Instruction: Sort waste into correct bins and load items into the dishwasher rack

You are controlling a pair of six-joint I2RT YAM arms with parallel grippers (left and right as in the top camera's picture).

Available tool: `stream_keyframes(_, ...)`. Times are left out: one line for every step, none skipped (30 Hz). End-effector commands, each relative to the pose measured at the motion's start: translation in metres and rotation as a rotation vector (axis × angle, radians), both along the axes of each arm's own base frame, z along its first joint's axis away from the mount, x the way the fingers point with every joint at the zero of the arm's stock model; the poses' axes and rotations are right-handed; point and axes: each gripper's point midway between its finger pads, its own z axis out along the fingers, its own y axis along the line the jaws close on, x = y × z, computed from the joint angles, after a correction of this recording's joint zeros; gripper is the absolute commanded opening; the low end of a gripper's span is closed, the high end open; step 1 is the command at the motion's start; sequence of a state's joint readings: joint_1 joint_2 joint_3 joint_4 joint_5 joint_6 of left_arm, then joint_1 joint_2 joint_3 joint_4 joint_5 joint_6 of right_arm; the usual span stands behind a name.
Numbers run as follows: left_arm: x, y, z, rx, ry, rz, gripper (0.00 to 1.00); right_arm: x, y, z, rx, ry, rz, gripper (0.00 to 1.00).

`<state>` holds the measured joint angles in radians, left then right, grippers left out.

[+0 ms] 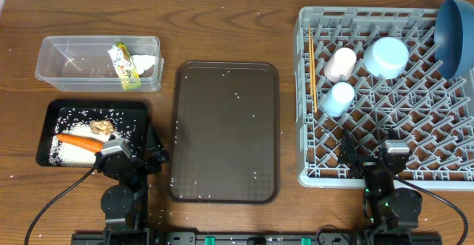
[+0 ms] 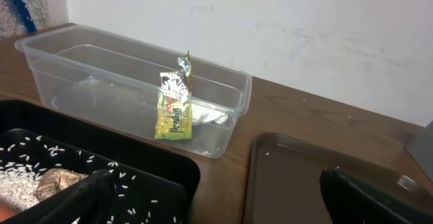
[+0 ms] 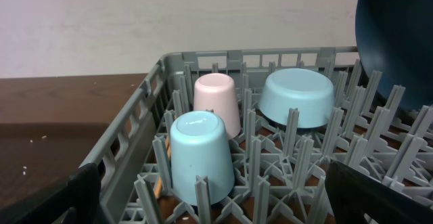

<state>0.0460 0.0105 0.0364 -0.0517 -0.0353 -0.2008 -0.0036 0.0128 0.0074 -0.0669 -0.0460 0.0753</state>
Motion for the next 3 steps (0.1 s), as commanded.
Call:
stream_keyframes(0.0001,0.0007,-0.0186,0.022,0.047,-0.001,0.98,-0.0002,-0.0015,-0.0004,0.006,-0.001,-0.005,0.99)
stream_keyframes(0.0002,0.0007,-0.0185,0.022,0.046,-0.001,0.98,-0.0002,-0.0015,-0.0004,0.006,-0.001,-0.005,0.99)
stream_keyframes(0.0001,0.0007,-0.0186,0.022,0.047,-0.001,0.98,-0.0002,-0.0015,-0.0004,0.006,-0.001,-0.005,0.99)
